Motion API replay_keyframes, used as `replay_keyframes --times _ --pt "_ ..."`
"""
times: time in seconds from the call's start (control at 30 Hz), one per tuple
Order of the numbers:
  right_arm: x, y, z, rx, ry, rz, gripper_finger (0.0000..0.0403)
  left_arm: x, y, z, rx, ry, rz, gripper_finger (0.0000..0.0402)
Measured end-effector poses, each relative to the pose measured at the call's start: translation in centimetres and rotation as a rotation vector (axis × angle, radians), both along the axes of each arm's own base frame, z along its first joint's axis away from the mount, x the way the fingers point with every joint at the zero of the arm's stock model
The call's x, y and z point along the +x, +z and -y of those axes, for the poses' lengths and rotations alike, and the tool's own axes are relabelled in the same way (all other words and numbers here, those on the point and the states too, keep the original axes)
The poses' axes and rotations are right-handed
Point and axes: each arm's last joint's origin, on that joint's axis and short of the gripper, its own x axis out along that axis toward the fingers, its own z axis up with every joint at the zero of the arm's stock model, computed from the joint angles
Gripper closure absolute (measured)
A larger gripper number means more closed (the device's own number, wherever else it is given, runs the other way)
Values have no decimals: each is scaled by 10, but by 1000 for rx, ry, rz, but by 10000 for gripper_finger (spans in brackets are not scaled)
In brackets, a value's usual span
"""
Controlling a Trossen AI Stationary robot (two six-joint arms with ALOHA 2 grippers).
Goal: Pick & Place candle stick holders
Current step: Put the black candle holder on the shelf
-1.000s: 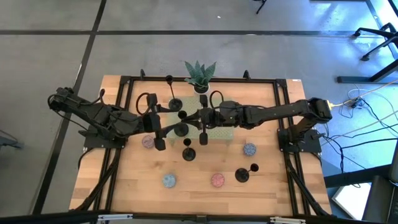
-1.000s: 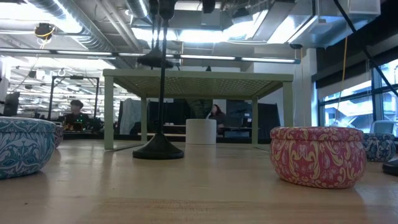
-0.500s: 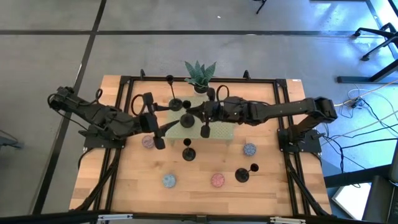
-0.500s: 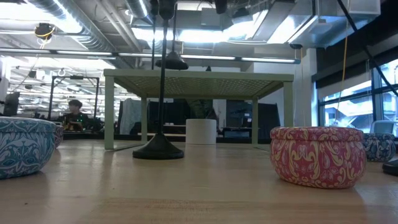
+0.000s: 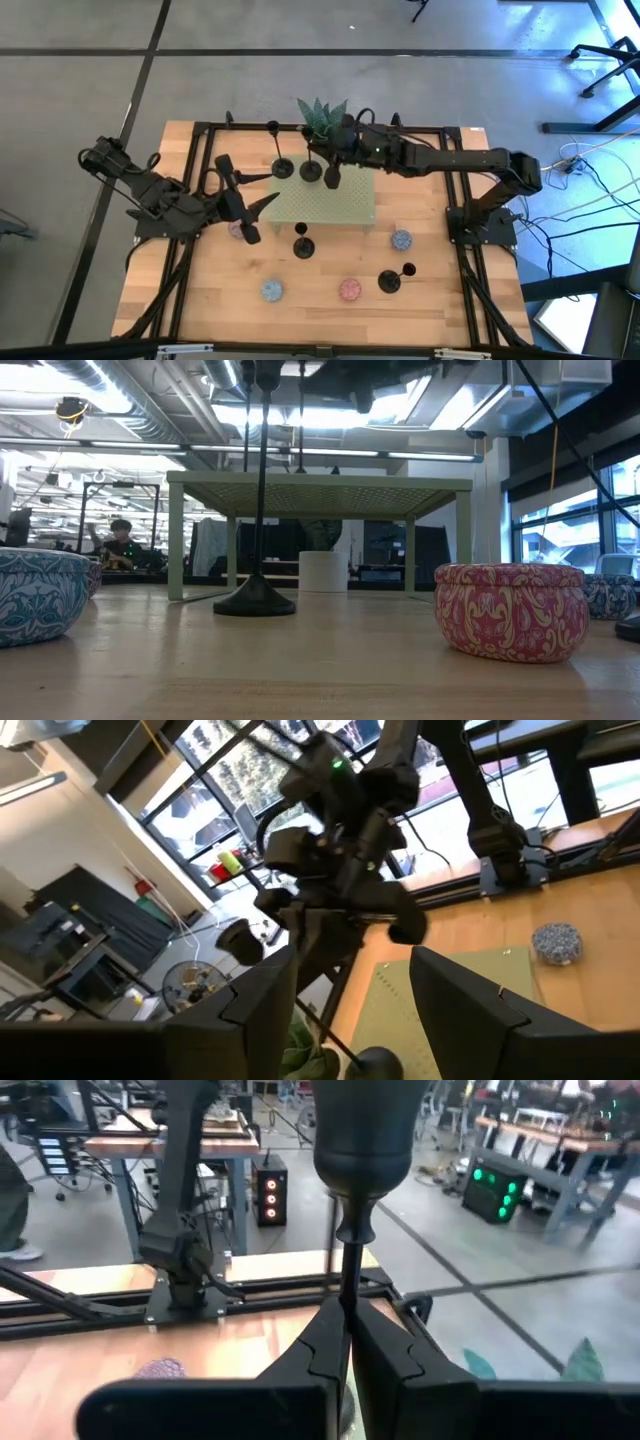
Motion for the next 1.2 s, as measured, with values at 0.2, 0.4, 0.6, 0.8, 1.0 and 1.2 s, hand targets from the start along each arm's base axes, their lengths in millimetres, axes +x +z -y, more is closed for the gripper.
replay_keyframes --times 0.2,0.4,0.6,0.8,1.0,1.2 --pt "-3 -5 15 30 -9 -35 389 -1 -3 0 14 -1 -27 217" --pt "4 -12 19 37 -2 -21 389 -1 -3 0 14 -1 -29 218" --pt "9 -18 20 37 -5 -25 389 -1 -3 0 14 -1 -29 219" --pt "9 -18 20 33 -5 -26 389 -1 -3 0 14 0 -29 220" --pt "9 -18 20 31 -4 -33 387 -1 -3 0 14 0 -28 219" --pt "9 -18 20 5 2 -41 382 -1 -3 0 13 0 -28 219"
